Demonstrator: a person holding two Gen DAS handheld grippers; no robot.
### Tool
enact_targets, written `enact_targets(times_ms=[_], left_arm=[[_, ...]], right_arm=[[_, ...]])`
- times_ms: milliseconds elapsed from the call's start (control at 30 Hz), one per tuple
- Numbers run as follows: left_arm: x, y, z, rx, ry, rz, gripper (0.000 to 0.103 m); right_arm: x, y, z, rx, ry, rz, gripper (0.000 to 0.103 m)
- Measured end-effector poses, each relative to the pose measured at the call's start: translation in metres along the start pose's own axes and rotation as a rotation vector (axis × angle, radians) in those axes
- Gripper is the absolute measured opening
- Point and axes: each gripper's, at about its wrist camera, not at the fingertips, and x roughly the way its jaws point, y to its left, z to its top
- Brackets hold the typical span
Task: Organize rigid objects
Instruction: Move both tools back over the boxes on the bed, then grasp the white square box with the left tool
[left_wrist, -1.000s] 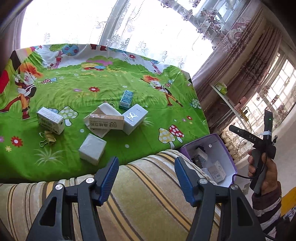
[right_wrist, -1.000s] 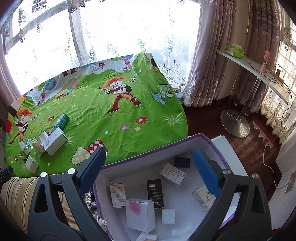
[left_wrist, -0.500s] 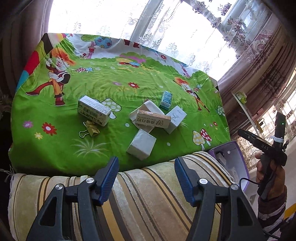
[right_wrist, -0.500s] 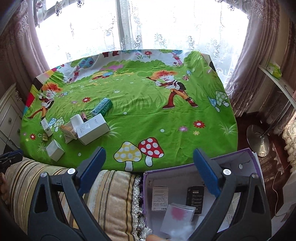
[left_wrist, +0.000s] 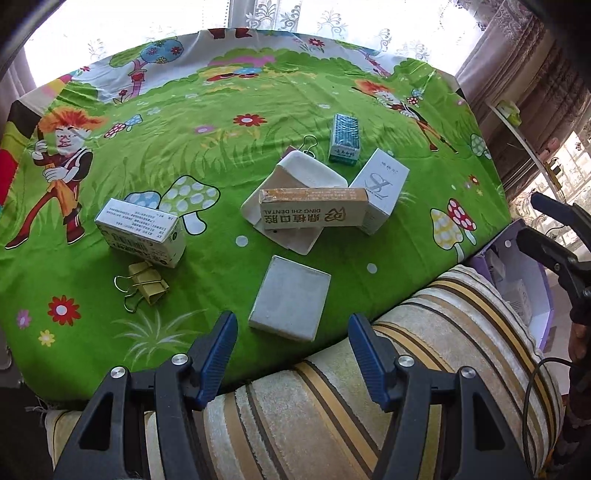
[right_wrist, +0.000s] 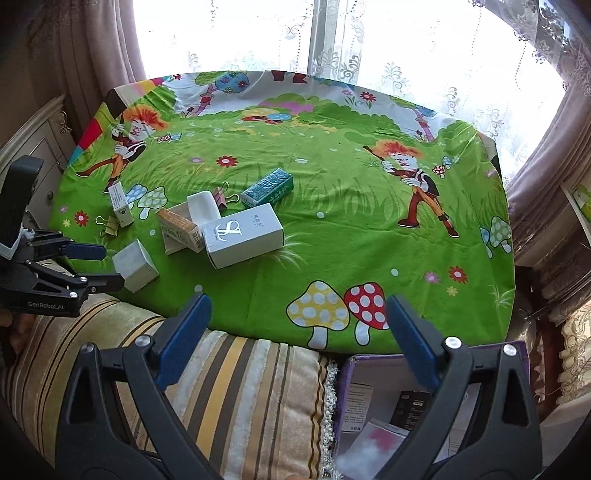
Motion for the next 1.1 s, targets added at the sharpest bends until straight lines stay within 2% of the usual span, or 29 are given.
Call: enact_targets(times_ms=[167,267,333,467,700,800,1000,1100], left_arm=[[0.012,0.0,0.003,0.008,0.028,-0.009,0.063],[0.016,0.003,0.003,-0.002,0.036,-0.025,0.049],[0.016,0.006,0.002,-0.023,0.03,-0.045,0.046],[0.005,0.014,-0.003,-0.063,-0.013,-0.067,0.046],[-0.027,0.039,-0.021,-0.206,-0.111,-0.092,0.045],[-0.039,0.053,-0.032,-0.283,-0.151,-0.114,0.045],[-0.06,0.072,-0.057,-0.387,-0.218,-0.128,0.045],[-0.062,0.079,-0.064,-0.417,-0.224,-0.136,0.045]], right_arm=[[0.009,0.017,0.008,-0.022,0.01,0.025,0.096],[0.017,0.032,0.013,-0.065,0.019,0.035,0.096],[0.022,0.041,0.016,-0.097,0.024,0.048,0.096],[0.034,0.061,0.025,-0.164,0.021,0.07,0.096],[0.062,0.097,0.042,-0.33,0.038,0.093,0.08],[0.073,0.11,0.047,-0.391,0.043,0.091,0.079],[0.092,0.125,0.057,-0.465,0.058,0.073,0.079],[0.105,0.127,0.06,-0.476,0.084,0.067,0.073]])
